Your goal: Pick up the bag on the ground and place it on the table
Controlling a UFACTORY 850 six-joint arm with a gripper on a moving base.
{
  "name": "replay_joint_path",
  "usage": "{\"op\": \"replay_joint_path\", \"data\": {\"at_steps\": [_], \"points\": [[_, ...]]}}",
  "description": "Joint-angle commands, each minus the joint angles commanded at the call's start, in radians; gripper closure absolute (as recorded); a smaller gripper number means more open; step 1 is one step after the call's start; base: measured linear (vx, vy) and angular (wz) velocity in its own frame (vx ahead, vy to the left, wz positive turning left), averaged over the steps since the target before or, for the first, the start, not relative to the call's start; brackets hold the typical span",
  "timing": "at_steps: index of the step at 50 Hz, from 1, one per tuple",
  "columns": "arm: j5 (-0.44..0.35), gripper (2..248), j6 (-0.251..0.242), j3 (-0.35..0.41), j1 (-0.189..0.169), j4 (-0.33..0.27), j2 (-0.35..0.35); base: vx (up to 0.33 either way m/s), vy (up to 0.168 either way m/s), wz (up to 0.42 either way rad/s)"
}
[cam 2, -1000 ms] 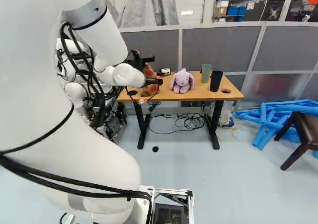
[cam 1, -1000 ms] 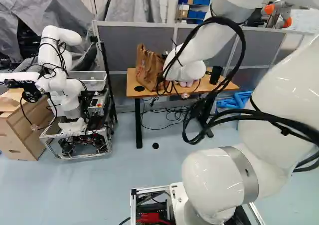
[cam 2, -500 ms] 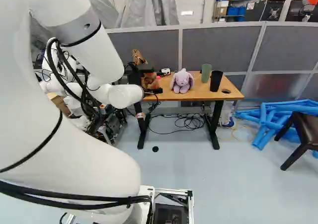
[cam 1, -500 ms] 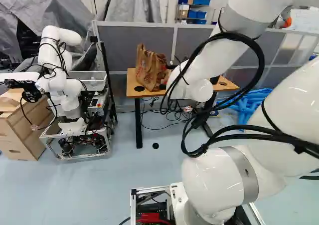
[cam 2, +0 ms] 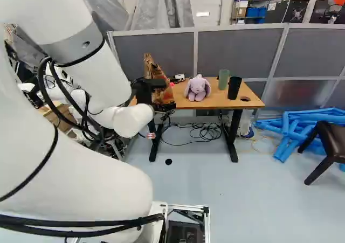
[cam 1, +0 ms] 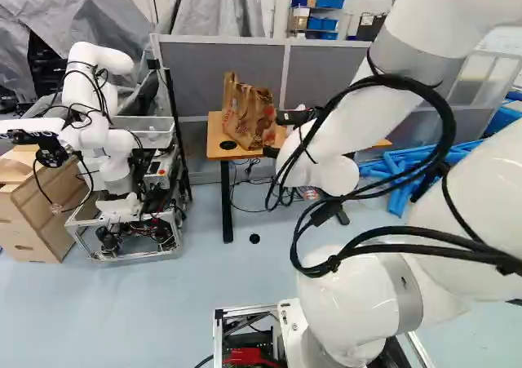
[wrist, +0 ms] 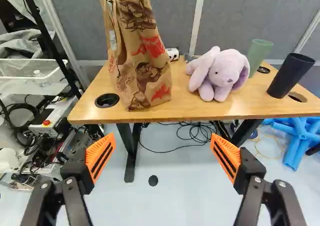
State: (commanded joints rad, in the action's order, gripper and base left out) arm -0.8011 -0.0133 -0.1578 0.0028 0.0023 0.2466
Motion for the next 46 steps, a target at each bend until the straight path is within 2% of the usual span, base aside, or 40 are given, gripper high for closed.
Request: {"op": "replay_joint_path", "data": {"at_steps": [22, 46], "points": [[-0.061, 3, 0.011, 0.060, -0.002, -0.002, 0.028, 0.000, 0.000, 0.000], [-0.072, 3, 0.013, 0.071, -0.003, -0.002, 0.033, 0.000, 0.000, 0.000]]}}
